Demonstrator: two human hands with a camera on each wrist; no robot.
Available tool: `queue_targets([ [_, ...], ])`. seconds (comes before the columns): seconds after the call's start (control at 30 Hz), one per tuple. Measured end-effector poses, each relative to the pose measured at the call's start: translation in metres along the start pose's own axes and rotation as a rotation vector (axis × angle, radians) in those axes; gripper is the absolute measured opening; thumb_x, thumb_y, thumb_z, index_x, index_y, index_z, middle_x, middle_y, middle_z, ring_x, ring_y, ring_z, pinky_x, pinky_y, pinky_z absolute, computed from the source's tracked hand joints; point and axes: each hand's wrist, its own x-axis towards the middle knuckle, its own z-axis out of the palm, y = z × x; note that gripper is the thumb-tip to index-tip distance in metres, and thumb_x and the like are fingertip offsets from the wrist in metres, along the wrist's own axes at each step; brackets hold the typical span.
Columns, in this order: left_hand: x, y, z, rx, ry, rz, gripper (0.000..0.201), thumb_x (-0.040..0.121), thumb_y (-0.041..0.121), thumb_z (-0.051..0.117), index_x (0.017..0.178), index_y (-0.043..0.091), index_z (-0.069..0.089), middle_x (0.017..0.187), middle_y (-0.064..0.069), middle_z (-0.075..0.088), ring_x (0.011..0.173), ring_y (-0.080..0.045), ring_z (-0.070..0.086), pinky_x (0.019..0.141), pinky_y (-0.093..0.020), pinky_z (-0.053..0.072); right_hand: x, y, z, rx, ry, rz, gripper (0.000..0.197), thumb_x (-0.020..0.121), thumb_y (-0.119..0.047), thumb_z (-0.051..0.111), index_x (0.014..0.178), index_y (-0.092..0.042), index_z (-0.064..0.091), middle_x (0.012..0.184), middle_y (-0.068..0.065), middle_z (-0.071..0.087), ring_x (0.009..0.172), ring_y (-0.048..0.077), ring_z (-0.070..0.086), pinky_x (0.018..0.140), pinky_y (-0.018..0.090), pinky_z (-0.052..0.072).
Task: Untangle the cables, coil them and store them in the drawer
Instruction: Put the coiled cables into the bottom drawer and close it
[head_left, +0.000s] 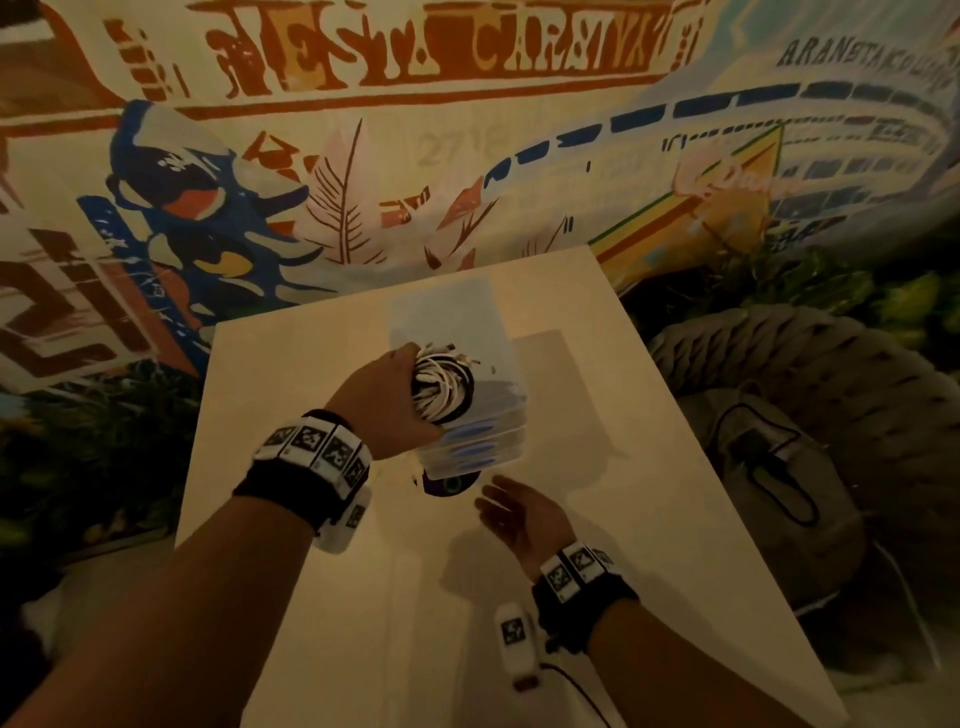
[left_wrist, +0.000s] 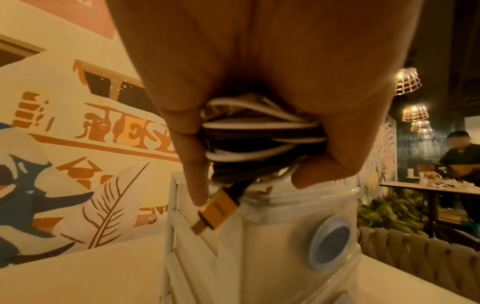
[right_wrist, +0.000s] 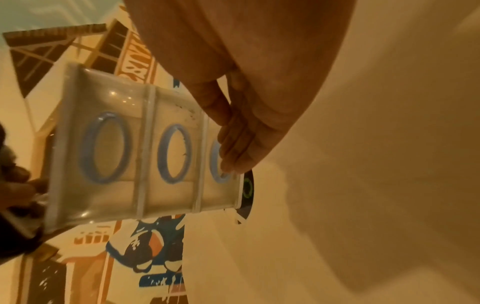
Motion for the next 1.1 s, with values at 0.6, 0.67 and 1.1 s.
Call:
queue_targets([
  [0.6, 0.004, 0.003, 0.011, 0.082, 0.021, -0.044, 0.074, 0.072, 0.046, 0.08, 0.129, 0.016, 0.043, 0.123, -0.007, 0.054, 0.098, -0.03, 0.058, 0.08, -0.037, 0.049, 0.045, 0.018, 0.044, 0.358, -0.006, -0.072, 0.03, 0.101, -0.008, 0.05, 0.128, -0.006, 0.062, 0.122, 0.02, 0.068, 0.111, 0.036, 0.065, 0.086, 0.041, 0.055],
  [0.67, 0.003, 0.004, 0.01, 0.089, 0.028, -0.048, 0.077, 0.072, 0.046, 0.081, 0.132, 0.015, 0.042, 0.126, -0.007, 0.053, 0.099, -0.03, 0.057, 0.081, -0.038, 0.05, 0.048, 0.018, 0.044, 0.368, -0.017, -0.084, 0.031, 0.101, -0.01, 0.051, 0.13, -0.005, 0.062, 0.122, 0.02, 0.069, 0.113, 0.036, 0.065, 0.088, 0.041, 0.055],
  [1.1, -0.001, 0.007, 0.013, 0.064, 0.069, -0.058, 0.09, 0.074, 0.045, 0.081, 0.143, 0.01, 0.037, 0.139, -0.011, 0.049, 0.118, -0.034, 0.055, 0.093, -0.04, 0.046, -0.002, 0.052, 0.001, 0.448, 0.012, -0.089, 0.036, 0.099, -0.007, 0.045, 0.13, 0.003, 0.06, 0.102, 0.021, 0.072, 0.09, 0.034, 0.07, 0.077, 0.041, 0.059],
])
